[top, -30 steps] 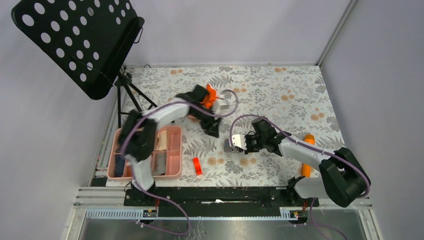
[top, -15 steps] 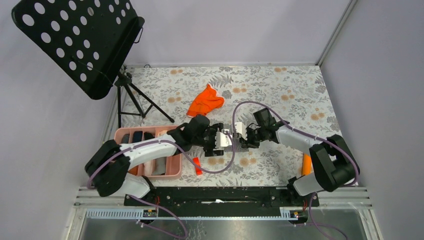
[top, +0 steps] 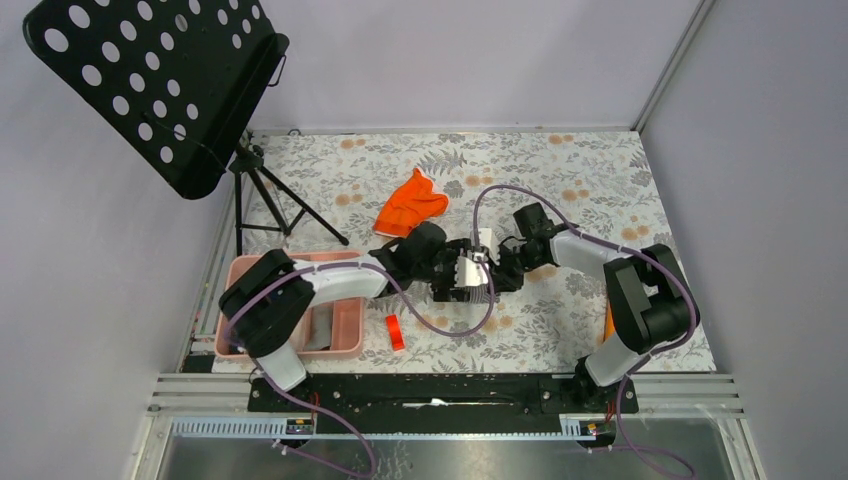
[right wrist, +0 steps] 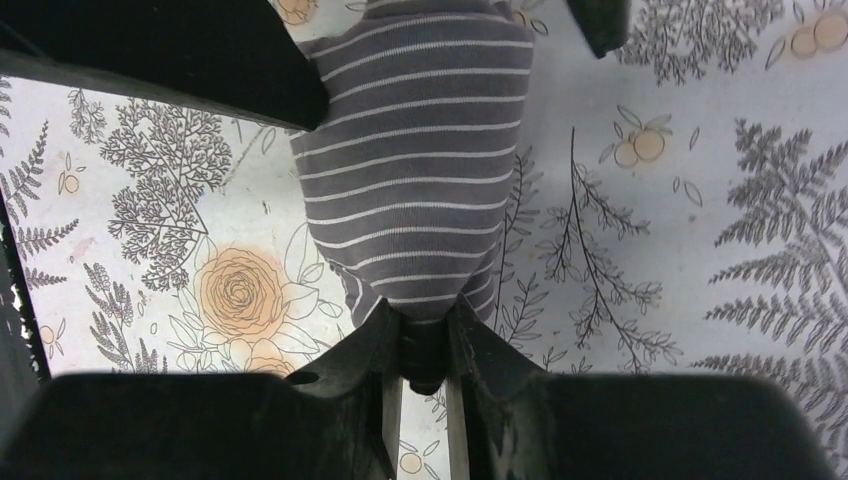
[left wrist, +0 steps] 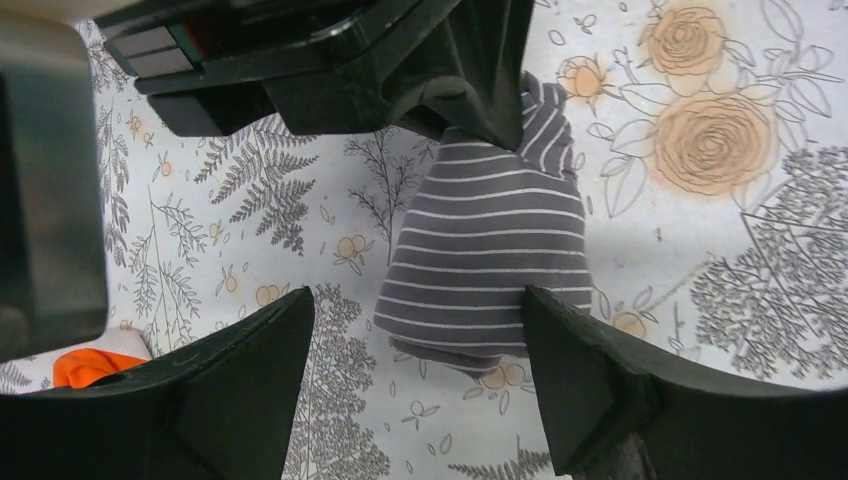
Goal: Roll the underwear
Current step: Roll the underwear to the center of the board.
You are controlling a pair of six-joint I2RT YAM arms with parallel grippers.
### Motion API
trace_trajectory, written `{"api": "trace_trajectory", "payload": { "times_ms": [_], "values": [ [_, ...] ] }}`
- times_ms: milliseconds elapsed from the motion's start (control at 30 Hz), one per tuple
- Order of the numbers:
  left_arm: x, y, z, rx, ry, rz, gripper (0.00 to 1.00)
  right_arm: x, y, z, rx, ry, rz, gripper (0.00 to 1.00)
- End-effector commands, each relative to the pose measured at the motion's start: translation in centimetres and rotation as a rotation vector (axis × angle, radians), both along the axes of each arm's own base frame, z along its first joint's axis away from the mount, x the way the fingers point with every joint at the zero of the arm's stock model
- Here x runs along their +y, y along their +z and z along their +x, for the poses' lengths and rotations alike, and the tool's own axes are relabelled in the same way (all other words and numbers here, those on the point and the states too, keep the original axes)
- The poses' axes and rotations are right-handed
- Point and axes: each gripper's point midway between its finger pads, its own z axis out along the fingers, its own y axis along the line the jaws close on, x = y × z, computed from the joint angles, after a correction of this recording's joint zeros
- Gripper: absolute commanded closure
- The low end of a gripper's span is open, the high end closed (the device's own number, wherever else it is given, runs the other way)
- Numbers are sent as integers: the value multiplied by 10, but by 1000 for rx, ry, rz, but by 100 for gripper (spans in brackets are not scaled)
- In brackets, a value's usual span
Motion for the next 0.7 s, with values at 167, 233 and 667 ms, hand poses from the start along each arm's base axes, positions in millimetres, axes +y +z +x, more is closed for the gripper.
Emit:
{"api": "trace_trajectory", "payload": {
  "times_ms": [167,233,667],
  "values": [
    [-24,-16,-18,141,-126,51,22,-14,-21,-12,97,-25,-109,92],
    [-22,-11,-19,161,-118,64,24,-14,-21,-11,97,-28,-109,92],
    [-16,36,-12,169,-166,4,23,-6,-12,-5,118,-54,-85,92]
  ]
}}
